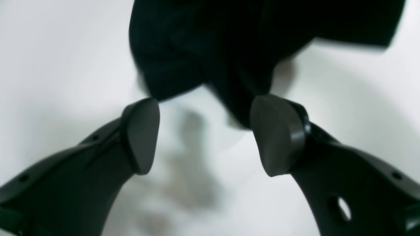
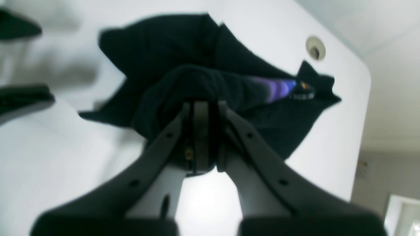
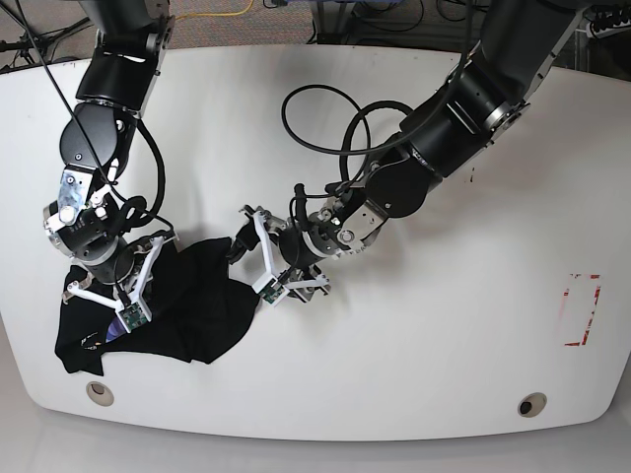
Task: Fold the T-shirt properly
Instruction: 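Release the fabric and lift the left gripper away from the shirt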
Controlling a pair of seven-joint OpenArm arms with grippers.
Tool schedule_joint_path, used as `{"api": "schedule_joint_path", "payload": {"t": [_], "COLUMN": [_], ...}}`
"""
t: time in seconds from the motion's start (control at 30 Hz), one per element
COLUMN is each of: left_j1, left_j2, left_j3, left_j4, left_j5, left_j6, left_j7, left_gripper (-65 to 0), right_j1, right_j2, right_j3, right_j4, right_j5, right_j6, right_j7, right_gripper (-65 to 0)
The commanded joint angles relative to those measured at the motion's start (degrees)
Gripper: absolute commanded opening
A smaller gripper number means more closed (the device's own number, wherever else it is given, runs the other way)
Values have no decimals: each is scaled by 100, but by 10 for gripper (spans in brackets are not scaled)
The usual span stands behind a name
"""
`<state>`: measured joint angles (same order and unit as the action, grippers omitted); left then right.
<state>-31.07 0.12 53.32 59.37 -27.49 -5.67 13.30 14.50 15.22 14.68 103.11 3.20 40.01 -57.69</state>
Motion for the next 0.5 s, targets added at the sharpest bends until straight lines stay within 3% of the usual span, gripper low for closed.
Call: {"api": "schedule_joint_path", "payload": {"t": [0.0, 0.47], "left_j1": [-62, -27], "left_j2": [-34, -69], "left_j3": [-18, -150], "left_j4": [63, 687], "left_j5": [-25, -25], "left_j6": [-17, -17], "left_j7": [-33, -25], "left_gripper": [-215, -215], "right_j1": [172, 172], "right_j2": [64, 47], "right_j3": [14, -13], "right_j4": [102, 137], "right_j5": [71, 89], "right_j6": [-23, -23], "right_j7": [165, 165], "right_gripper": [-629, -629]}}
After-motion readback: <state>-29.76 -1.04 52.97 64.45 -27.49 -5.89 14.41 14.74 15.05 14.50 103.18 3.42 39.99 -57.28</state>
